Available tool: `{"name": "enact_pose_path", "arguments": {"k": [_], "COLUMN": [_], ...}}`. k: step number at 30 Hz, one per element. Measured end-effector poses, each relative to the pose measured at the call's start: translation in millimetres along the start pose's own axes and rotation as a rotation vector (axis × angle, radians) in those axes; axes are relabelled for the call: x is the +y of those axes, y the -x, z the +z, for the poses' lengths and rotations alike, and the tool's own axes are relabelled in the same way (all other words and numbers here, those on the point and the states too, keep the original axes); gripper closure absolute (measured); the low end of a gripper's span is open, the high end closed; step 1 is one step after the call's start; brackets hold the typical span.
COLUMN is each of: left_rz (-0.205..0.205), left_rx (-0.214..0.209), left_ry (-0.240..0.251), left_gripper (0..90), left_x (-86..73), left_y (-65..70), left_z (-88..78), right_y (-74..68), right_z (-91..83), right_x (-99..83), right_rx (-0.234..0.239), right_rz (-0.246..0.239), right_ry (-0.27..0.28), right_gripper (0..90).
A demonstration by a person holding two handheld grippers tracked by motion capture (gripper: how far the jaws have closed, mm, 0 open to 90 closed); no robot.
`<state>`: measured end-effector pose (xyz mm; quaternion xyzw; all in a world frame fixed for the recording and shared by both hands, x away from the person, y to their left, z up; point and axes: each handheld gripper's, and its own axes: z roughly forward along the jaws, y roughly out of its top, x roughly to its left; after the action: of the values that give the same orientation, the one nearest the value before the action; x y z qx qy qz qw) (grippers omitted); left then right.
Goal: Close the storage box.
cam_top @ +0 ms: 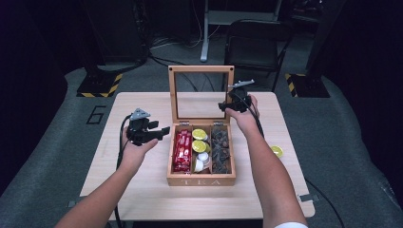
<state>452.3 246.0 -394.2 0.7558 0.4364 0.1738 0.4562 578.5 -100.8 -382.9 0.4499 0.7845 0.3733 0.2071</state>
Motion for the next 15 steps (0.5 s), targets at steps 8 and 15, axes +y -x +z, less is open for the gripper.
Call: {"name": "enact_pose_path", "arguments": {"k": [8,15], "left_rz": [0.001,-0.005], "left_rx": [0.001,0.001], "left_ry": [-0.001,-0.001], "left_gripper": [39.4,39.4], "left_x": [-1.1,-1.3], "left_y": [-1.2,-0.7], "left_z": [-0.2,0.1], "right_y": [-0.2,1.6], "right_z": [-3.3,-6.8], "right_x": [0.5,1.0], "right_rx": [-0.024,-0.03], "right_rz": [0.001,0.011], "right_ry": [-0.001,-0.005], "right_gripper": [47.1,54.0]}}
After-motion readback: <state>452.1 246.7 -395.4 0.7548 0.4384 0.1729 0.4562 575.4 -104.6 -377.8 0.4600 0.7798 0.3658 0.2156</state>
